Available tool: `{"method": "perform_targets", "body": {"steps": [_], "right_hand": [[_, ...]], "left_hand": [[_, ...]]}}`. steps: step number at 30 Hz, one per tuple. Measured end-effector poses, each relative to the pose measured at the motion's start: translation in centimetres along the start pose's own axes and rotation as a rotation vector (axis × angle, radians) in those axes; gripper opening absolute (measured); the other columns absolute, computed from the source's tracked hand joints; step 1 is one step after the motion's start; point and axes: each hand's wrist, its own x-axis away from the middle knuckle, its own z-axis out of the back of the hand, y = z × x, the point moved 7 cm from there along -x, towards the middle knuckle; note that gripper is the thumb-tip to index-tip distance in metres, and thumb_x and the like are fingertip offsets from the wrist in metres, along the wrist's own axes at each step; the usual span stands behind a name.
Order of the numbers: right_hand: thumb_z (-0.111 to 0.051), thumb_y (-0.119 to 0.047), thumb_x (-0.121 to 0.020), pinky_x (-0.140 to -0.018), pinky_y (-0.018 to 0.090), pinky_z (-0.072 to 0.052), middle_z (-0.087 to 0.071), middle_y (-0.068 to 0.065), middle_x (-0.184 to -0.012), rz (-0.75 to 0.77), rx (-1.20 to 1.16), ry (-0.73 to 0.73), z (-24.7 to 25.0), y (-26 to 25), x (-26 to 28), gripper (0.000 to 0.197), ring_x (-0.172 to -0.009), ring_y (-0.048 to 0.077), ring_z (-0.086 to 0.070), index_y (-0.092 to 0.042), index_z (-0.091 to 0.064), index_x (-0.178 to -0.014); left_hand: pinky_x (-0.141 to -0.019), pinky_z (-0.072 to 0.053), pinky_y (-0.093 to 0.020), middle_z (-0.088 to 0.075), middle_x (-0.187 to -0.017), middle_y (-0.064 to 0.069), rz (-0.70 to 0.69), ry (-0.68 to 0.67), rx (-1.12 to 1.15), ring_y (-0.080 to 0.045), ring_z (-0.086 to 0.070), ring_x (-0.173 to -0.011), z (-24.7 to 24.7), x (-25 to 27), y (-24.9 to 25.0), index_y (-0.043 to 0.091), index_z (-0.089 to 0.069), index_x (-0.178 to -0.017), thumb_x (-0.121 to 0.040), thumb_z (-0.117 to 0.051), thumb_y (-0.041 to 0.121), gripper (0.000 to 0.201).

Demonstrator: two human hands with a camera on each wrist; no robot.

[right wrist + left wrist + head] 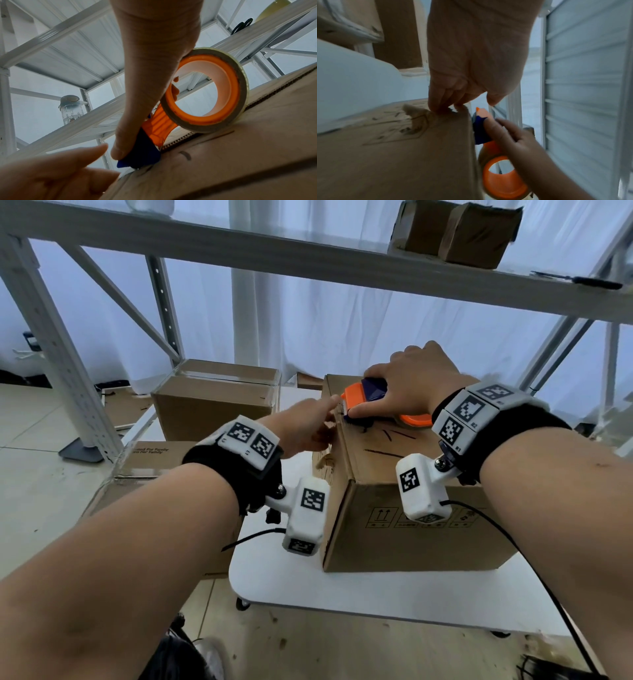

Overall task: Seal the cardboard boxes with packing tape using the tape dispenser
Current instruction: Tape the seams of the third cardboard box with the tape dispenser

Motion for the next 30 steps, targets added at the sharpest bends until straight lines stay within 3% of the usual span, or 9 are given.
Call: {"method": "perform_targets", "body": {"steps": [6, 9, 12, 14, 17, 20, 22, 25, 30], "right_hand": [[-0.026, -0.096, -0.061, -0.083, 0.04, -0.028, -0.059, 0.003, -0.11, -0.012, -0.006, 0.004, 0.0, 0.1, 0.0, 0.091, -0.106, 0.024, -0.049, -0.038, -0.048, -0.129], [-0.025, -0.096, -0.062, -0.087, 0.041, -0.03, -0.059, 0.003, -0.115, -0.012, 0.0, -0.009, 0.0, 0.1, 0.0, 0.093, -0.11, 0.025, -0.049, -0.037, -0.046, -0.132], [-0.026, -0.095, -0.063, -0.087, 0.041, -0.03, -0.058, 0.003, -0.114, -0.007, 0.003, -0.012, 0.1, 0.0, -0.1, 0.092, -0.11, 0.025, -0.049, -0.037, -0.047, -0.131], [-0.027, -0.094, -0.064, -0.087, 0.041, -0.031, -0.058, 0.004, -0.114, -0.005, 0.009, -0.015, 0.1, 0.0, -0.2, 0.091, -0.109, 0.025, -0.049, -0.037, -0.046, -0.132], [-0.029, -0.093, -0.065, -0.085, 0.039, -0.031, -0.057, 0.003, -0.114, 0.017, -0.016, -0.032, 0.2, 0.1, -0.2, 0.089, -0.109, 0.025, -0.048, -0.041, -0.041, -0.137], [-0.039, -0.09, -0.066, -0.079, 0.033, -0.03, -0.054, 0.0, -0.117, 0.077, -0.031, -0.085, 0.3, 0.2, -0.3, 0.09, -0.11, 0.023, -0.047, -0.049, -0.023, -0.145], [-0.05, -0.085, -0.066, -0.078, 0.031, -0.03, -0.051, -0.002, -0.11, 0.123, -0.005, -0.123, 0.4, 0.2, -0.4, 0.093, -0.106, 0.021, -0.047, -0.052, -0.016, -0.145], [-0.062, -0.071, -0.073, -0.08, 0.031, -0.032, -0.043, -0.006, -0.099, 0.157, 0.01, -0.122, 0.5, 0.3, -0.7, 0.089, -0.093, 0.016, -0.041, -0.051, -0.016, -0.146], [-0.063, -0.063, -0.078, -0.082, 0.032, -0.037, -0.042, -0.009, -0.094, 0.194, -0.012, -0.071, 0.6, 0.3, -1.1, 0.076, -0.094, 0.016, -0.046, -0.049, -0.026, -0.144]], "left_hand": [[-0.077, -0.051, -0.027, -0.057, -0.092, -0.012, -0.092, 0.121, 0.321, -0.022, -0.058, -0.086, 0.7, 0.1, 2.0, 0.007, -0.05, -0.11, -0.101, -0.037, 0.038, 0.034], [-0.081, -0.051, -0.029, -0.058, -0.099, -0.015, -0.137, 0.151, 0.367, -0.024, -0.059, -0.09, 1.6, 0.0, 2.7, 0.007, -0.048, -0.117, -0.1, -0.038, 0.032, 0.033], [-0.095, -0.045, -0.035, -0.056, -0.118, -0.012, -0.171, 0.107, 0.015, -0.023, -0.055, -0.106, 0.8, -0.1, 1.8, 0.011, -0.048, -0.123, -0.099, -0.041, 0.021, 0.027], [-0.104, -0.038, -0.036, -0.051, -0.13, -0.007, -0.241, 0.045, -0.305, -0.022, -0.048, -0.12, 0.0, -0.3, 1.6, 0.011, -0.04, -0.138, -0.094, -0.047, 0.02, 0.046], [-0.104, -0.034, -0.032, -0.049, -0.132, 0.004, -0.297, -0.069, -0.452, -0.014, -0.045, -0.121, -0.4, -0.3, 1.8, 0.024, -0.037, -0.141, -0.08, -0.058, 0.036, 0.066], [-0.098, -0.026, -0.025, -0.037, -0.128, 0.011, -0.291, -0.117, -0.549, -0.005, -0.032, -0.119, -0.4, -0.6, 1.7, 0.032, -0.022, -0.148, -0.09, -0.063, 0.033, 0.071], [-0.106, -0.021, -0.031, -0.03, -0.143, 0.012, -0.302, -0.1, -0.646, -0.009, -0.024, -0.132, -0.1, -1.5, 1.7, 0.035, -0.019, -0.149, -0.086, -0.065, 0.045, 0.078], [-0.116, 0.003, -0.051, 0.003, -0.159, 0.016, -0.299, -0.06, -0.861, -0.018, 0.013, -0.145, 0.3, -2.8, 1.2, 0.046, -0.012, -0.148, -0.066, -0.057, 0.077, 0.099], [-0.115, -0.019, -0.049, -0.027, -0.152, 0.006, -0.39, 0.039, -0.74, -0.018, -0.025, -0.139, 0.6, -3.4, 1.4, 0.032, -0.035, -0.139, -0.071, -0.06, 0.069, 0.082]]}}
